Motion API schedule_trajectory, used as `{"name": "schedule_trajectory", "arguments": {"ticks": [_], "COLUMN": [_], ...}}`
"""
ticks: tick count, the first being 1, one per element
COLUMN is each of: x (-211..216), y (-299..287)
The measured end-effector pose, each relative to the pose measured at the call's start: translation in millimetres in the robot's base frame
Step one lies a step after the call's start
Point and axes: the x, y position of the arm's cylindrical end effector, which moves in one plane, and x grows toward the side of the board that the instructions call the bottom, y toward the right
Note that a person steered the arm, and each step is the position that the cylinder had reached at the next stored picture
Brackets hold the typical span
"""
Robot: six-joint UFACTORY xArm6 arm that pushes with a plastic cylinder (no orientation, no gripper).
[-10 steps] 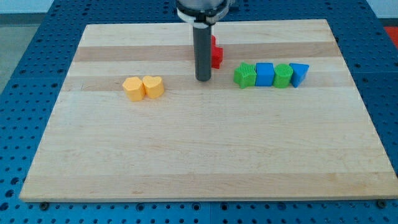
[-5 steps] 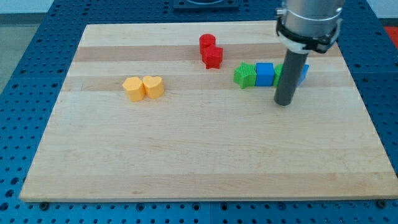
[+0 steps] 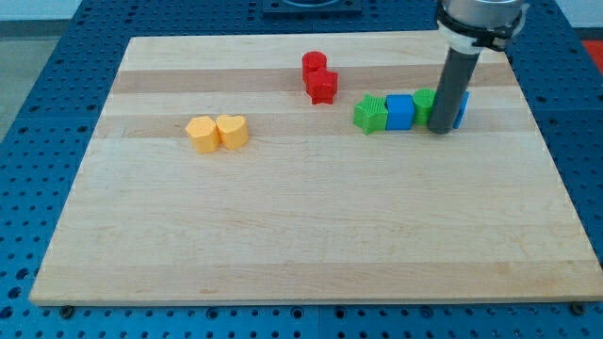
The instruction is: Slide the green circle to the blue cube and green star
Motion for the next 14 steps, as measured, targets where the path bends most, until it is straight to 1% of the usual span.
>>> {"name": "schedule_trajectory", "arguments": {"ticks": [6,7,9,10,13,14], "x": [-85.3,-86.8,-56.8,-57.7,-88.5,-87.0], "y": [9.1,8.6,-15.0,-23.8,-28.8,-40.2]}}
